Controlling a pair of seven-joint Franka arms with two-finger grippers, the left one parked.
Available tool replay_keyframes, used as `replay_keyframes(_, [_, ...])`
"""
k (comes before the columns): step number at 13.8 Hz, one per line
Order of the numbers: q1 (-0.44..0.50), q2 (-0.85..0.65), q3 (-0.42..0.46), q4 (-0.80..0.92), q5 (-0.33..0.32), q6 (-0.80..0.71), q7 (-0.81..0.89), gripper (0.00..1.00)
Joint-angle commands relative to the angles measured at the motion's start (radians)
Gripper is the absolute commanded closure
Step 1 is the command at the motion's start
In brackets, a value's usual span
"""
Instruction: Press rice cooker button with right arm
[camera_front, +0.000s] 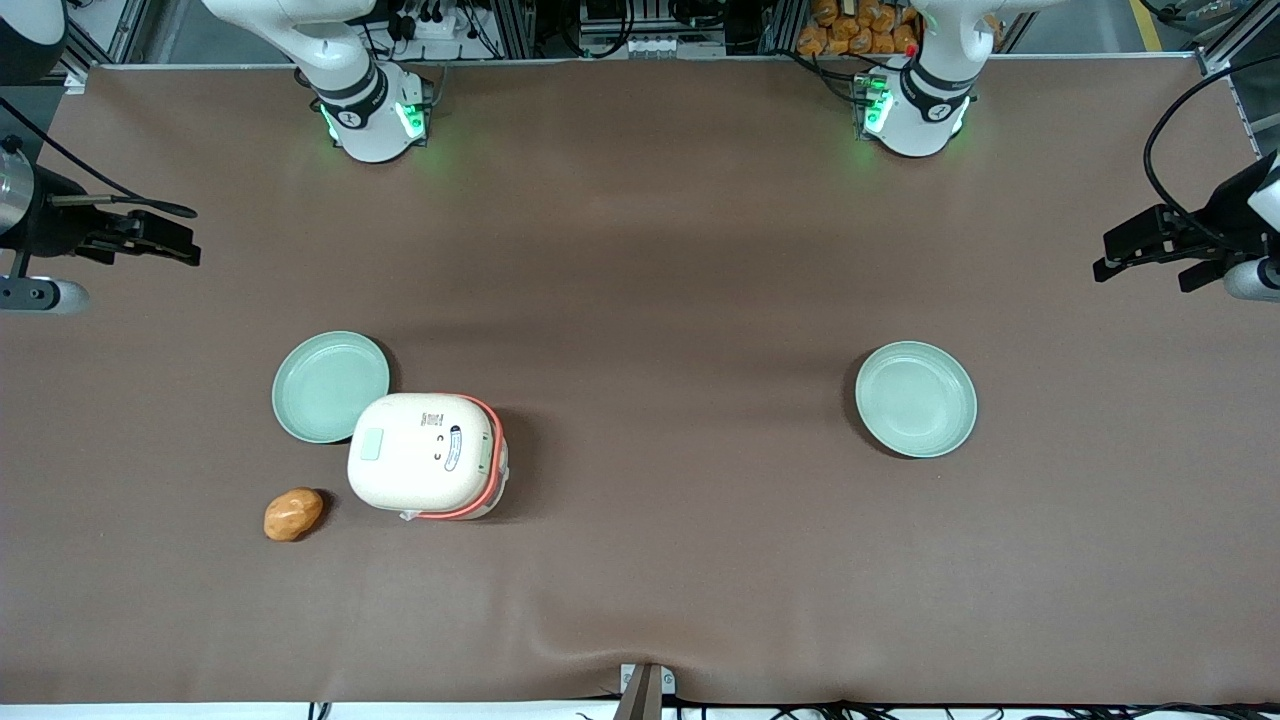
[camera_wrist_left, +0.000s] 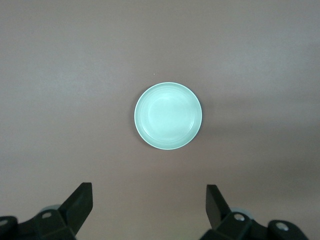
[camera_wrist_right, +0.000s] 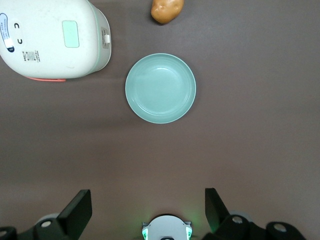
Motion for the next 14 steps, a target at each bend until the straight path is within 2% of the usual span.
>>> replay_keyframes(1, [-0.007, -0.019, 0.011, -0.004, -0.022, 0.001, -0.012, 0.00])
replay_keyframes(7, [-0.010, -0.018, 0.008, -0.002, -0.026, 0.002, -0.013, 0.00])
replay_keyframes(11, [-0.007, -0.016, -0.045, 0.001, -0.016, 0.002, -0.013, 0.00])
replay_keyframes(14, [-0.003, -0.018, -0.045, 0.003, -0.015, -0.001, -0.012, 0.00])
